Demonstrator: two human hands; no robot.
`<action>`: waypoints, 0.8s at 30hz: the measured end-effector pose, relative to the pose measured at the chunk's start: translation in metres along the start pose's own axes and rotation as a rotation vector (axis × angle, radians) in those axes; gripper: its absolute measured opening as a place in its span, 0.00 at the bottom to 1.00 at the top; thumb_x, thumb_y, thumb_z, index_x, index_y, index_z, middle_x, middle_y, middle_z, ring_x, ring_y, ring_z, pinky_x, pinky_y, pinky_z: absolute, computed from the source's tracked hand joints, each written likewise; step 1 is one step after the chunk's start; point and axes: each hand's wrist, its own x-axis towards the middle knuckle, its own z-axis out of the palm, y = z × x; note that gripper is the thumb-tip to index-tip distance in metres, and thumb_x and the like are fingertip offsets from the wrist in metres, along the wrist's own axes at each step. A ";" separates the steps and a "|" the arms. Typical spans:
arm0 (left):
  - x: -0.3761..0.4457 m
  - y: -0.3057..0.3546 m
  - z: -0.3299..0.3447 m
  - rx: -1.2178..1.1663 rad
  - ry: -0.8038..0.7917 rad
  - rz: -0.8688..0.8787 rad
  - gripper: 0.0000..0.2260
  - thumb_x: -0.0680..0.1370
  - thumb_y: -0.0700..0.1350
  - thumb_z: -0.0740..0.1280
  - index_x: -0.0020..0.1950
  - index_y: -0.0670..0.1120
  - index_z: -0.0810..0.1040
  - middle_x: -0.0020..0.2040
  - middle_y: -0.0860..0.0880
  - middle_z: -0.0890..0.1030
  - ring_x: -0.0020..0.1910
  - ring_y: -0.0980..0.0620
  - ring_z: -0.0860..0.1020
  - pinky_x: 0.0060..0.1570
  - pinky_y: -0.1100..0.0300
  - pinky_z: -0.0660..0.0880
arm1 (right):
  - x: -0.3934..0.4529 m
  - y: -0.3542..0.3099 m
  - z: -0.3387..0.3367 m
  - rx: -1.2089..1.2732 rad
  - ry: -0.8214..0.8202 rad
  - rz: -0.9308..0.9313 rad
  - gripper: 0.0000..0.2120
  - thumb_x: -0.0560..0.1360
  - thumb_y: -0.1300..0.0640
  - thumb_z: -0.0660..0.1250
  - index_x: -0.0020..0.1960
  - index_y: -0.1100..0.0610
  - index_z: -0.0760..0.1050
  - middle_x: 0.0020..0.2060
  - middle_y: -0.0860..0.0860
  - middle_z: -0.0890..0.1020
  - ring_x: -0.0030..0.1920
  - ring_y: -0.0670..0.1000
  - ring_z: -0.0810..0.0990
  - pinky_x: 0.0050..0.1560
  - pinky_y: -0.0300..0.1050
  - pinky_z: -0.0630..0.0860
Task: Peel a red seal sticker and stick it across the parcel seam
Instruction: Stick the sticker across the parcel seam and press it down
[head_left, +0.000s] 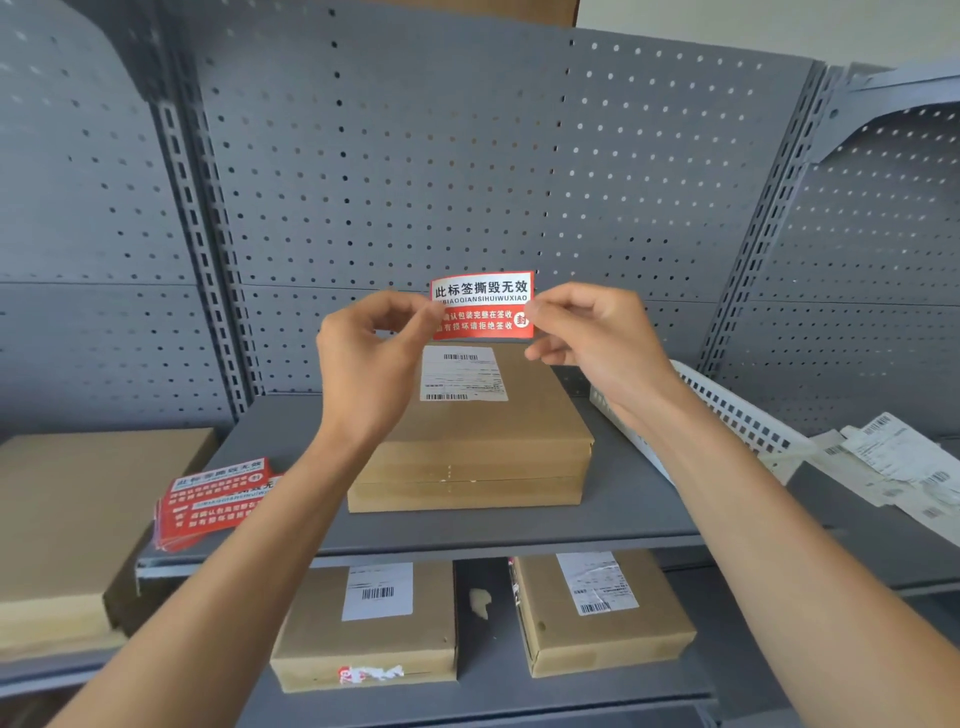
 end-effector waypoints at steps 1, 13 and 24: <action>-0.002 0.000 -0.002 -0.027 -0.011 -0.022 0.06 0.78 0.46 0.74 0.42 0.50 0.85 0.38 0.57 0.86 0.40 0.60 0.81 0.49 0.65 0.75 | -0.001 0.001 0.001 0.001 0.004 -0.004 0.05 0.79 0.57 0.70 0.48 0.55 0.85 0.42 0.48 0.88 0.36 0.47 0.84 0.46 0.45 0.82; -0.039 -0.017 -0.029 0.053 -0.067 -0.099 0.07 0.78 0.47 0.73 0.40 0.51 0.86 0.40 0.58 0.87 0.37 0.62 0.79 0.42 0.68 0.72 | -0.045 0.034 0.021 -0.066 0.093 -0.077 0.04 0.77 0.58 0.72 0.45 0.55 0.86 0.35 0.42 0.86 0.32 0.38 0.80 0.37 0.31 0.76; -0.090 -0.035 -0.041 0.328 -0.084 0.027 0.04 0.76 0.51 0.73 0.41 0.56 0.85 0.39 0.62 0.81 0.45 0.63 0.74 0.56 0.44 0.74 | -0.090 0.082 0.037 -0.249 0.115 -0.108 0.04 0.76 0.58 0.73 0.43 0.54 0.86 0.37 0.43 0.87 0.38 0.41 0.83 0.43 0.39 0.79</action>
